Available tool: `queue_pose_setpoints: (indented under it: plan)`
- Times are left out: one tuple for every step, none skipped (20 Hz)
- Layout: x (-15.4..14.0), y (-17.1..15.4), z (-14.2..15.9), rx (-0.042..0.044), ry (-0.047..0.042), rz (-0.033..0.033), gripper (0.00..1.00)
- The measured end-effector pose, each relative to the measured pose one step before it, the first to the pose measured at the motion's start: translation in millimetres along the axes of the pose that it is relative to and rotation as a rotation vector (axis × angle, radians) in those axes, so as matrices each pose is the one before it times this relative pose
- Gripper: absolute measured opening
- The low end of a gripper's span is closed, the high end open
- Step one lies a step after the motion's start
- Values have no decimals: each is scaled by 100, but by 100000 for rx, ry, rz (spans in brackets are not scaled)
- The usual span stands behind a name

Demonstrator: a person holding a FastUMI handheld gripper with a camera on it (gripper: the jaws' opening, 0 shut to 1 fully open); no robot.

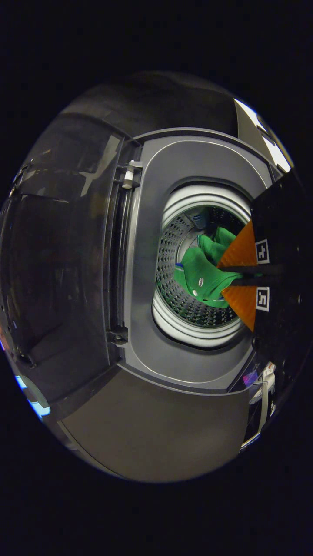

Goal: Put the clothes into the washing machine and then close the washing machine lid.

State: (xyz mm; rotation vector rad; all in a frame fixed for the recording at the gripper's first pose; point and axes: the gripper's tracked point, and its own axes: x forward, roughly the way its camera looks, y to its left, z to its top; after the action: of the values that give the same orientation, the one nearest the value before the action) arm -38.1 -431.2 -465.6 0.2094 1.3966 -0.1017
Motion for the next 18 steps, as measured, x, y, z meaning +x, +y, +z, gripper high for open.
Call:
queue_pose_setpoints:
  plan:
    - [106,-216,65,-880,-292,-991,5]
    - [52,-238,-45,-1168,-451,-849,5]
    - [125,-407,44,-990,-560,-1455,5]
    - [188,-455,57,-142,-404,-1672,5]
    - [204,-156,73,685,4,-649,5]
    - [155,465,5,2673,-271,1863,5]
    - [120,972,10,4628,-579,3968,9]
    - [-52,924,269,4082,-313,3485,38]
    - [-5,-215,262,481,-1323,-1598,68]
    - [-388,-687,526,-1664,-940,-2285,97]
    - [718,-226,138,-1100,-652,-450,98]
    - [-384,212,264,-165,-975,485,99]
    - [30,133,438,-175,-930,-18,100]
    - [-14,-351,228,16,-265,-1230,100]
    - [-180,212,-214,2190,1978,598,100]
    - [-630,925,107,2218,2226,2369,100]
    - [-813,273,693,189,-821,-305,100]
    - [-1305,356,1241,-938,-3018,-27,100]
